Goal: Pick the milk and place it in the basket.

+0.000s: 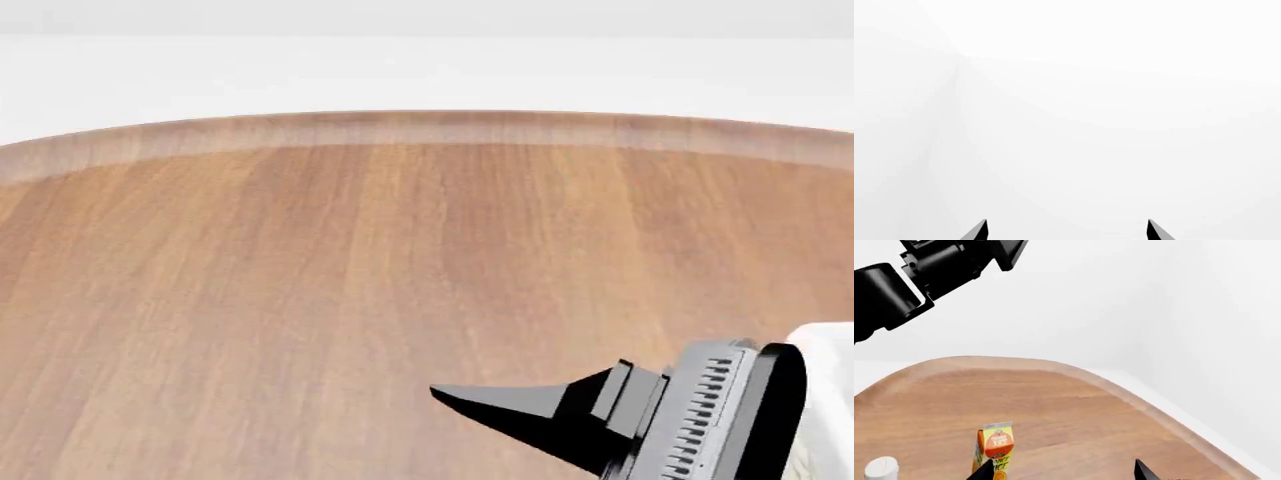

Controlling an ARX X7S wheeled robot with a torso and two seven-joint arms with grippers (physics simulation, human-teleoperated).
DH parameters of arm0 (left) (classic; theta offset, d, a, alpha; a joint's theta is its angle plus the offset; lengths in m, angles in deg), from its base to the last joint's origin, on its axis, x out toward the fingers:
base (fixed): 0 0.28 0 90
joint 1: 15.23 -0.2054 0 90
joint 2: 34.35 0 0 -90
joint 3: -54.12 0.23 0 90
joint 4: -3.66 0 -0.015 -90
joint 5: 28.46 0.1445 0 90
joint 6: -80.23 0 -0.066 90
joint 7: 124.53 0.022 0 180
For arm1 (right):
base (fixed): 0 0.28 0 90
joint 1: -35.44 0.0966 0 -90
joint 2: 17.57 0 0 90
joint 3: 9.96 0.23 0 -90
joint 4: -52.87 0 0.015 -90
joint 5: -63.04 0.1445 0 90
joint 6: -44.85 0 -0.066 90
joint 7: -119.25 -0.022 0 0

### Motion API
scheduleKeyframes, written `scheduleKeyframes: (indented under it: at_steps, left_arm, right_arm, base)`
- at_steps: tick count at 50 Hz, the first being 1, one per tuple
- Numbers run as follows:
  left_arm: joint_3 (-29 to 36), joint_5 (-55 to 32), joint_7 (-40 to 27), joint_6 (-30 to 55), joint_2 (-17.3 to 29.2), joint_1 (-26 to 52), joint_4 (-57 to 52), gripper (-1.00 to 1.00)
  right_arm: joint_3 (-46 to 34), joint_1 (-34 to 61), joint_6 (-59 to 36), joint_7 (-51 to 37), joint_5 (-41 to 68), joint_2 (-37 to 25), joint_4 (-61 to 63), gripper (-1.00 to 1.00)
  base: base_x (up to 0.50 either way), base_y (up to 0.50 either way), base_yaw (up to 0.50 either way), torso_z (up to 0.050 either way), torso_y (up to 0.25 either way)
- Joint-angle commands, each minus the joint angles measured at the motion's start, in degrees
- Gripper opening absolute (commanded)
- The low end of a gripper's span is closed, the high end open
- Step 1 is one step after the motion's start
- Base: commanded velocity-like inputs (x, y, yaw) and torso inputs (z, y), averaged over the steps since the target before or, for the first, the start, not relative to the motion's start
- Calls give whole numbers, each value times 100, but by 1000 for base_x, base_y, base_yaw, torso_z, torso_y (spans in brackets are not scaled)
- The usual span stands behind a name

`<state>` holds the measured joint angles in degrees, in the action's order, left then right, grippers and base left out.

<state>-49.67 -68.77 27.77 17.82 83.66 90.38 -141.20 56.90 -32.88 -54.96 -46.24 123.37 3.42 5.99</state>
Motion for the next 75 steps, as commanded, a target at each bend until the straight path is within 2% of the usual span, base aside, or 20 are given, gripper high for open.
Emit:
scheduleKeyframes:
  at_steps: [1,35,75]
  left_arm:
    - [10,0,-14,-51,28,-44,9,100]
    - [93,13,-74,-160,93,-96,60,100]
    - [178,24,-103,-308,141,-143,162,100]
  right_arm:
    - [-257,-132,-66,439,-319,50,102,100]
    - [-1163,-19,-589,963,-1215,1098,-530,100]
    - [-1883,247,-673,1444,-2131,2227,-2020,100]
  base:
    - [0,0,0,0,0]
    - [0,0,0,0,0]
    - [0,0,0,0,0]
